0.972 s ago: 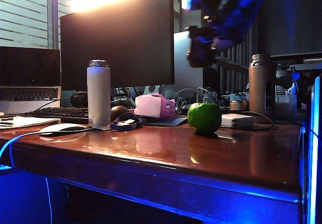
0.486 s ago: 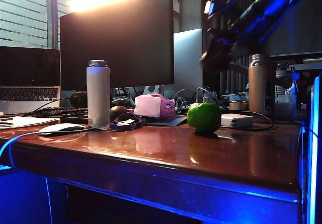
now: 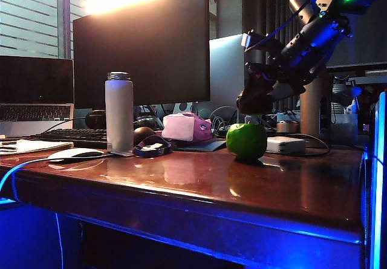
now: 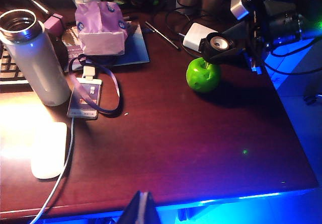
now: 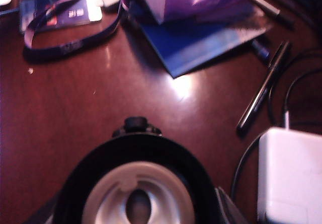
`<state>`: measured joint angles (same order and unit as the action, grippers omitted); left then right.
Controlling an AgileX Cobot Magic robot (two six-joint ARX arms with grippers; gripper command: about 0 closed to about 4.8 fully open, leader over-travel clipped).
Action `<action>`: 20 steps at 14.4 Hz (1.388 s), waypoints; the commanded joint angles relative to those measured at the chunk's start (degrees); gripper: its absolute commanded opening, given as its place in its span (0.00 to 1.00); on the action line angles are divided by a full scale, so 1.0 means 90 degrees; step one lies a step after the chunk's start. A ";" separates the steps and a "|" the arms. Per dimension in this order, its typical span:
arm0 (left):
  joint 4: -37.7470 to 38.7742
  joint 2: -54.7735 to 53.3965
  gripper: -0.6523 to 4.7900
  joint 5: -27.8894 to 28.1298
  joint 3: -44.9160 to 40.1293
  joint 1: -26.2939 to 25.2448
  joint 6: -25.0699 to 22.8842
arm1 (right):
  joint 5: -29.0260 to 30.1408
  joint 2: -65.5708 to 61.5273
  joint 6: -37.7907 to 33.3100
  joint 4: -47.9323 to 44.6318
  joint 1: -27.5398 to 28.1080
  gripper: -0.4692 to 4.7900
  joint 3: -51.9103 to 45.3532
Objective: Stack the black thermos bottle cap from the table onto the green apple.
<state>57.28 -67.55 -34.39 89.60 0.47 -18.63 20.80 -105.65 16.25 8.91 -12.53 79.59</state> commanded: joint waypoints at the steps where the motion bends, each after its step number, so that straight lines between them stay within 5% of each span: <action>1: -0.0041 0.0012 0.11 -0.0036 0.0017 0.0000 -0.0049 | 0.0036 -0.0090 -0.0019 -0.0202 0.0002 0.67 0.0061; 20: -0.0039 0.0012 0.11 -0.0036 0.0015 0.0000 -0.0049 | -0.0503 -0.0627 0.0146 0.0804 -0.0219 0.67 0.0906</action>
<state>57.30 -67.57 -34.37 89.60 0.47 -18.63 16.10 -111.37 17.63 16.14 -14.48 87.48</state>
